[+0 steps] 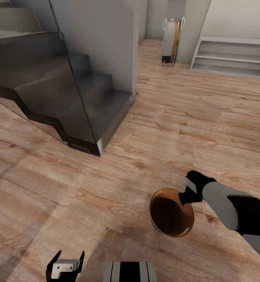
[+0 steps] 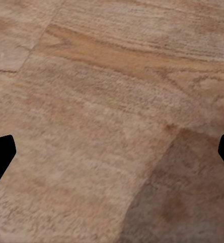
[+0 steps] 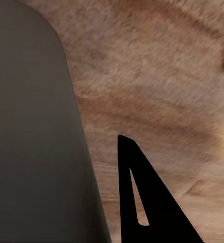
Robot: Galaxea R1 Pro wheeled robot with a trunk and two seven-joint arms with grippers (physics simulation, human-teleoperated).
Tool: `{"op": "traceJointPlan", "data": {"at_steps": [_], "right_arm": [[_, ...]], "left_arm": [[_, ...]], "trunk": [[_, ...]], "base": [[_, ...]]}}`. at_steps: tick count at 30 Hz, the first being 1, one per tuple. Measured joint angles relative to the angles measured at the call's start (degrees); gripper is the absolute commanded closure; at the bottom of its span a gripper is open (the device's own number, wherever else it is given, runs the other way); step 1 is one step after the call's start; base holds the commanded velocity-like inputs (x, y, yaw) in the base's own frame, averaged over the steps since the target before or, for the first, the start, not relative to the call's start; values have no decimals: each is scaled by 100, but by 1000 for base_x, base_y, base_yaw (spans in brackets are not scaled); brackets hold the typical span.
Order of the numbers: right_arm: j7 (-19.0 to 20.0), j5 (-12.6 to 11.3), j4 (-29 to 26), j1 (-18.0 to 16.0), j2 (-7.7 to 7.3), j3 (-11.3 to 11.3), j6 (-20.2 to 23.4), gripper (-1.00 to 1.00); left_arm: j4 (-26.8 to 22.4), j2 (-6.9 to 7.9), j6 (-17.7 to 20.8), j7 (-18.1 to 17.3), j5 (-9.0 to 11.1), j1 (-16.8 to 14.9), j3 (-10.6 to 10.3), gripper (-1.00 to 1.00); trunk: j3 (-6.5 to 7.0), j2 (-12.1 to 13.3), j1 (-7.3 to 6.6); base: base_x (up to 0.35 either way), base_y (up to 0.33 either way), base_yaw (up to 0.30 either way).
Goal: Put the three can of soda from the living room inside the tash can in the kitchen.
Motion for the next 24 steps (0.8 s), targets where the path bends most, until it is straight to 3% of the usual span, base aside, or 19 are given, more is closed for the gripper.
{"op": "traceJointPlan", "data": {"at_steps": [10,12,17,24], "right_arm": [[77,-150,-3,41,-133,-134,2,100],[75,-102,-24,123,-136,-193,-8,100],[73,19,-7,140,-139,-1,-5,100],[75,-74,-7,153,-139,-98,-7,100]], "left_arm": [[7,0,7,0,5,-1,0,-100],[10,0,12,0,7,-1,0,-100],[13,0,26,0,8,0,1,-100],[10,0,34,0,8,-1,1,-100]], "trunk": [[1,-1,-1],[44,2,-5],[154,9,-18],[309,19,-36]], "base": [[0,0,0],[0,0,0],[0,0,0],[0,0,0]]}}
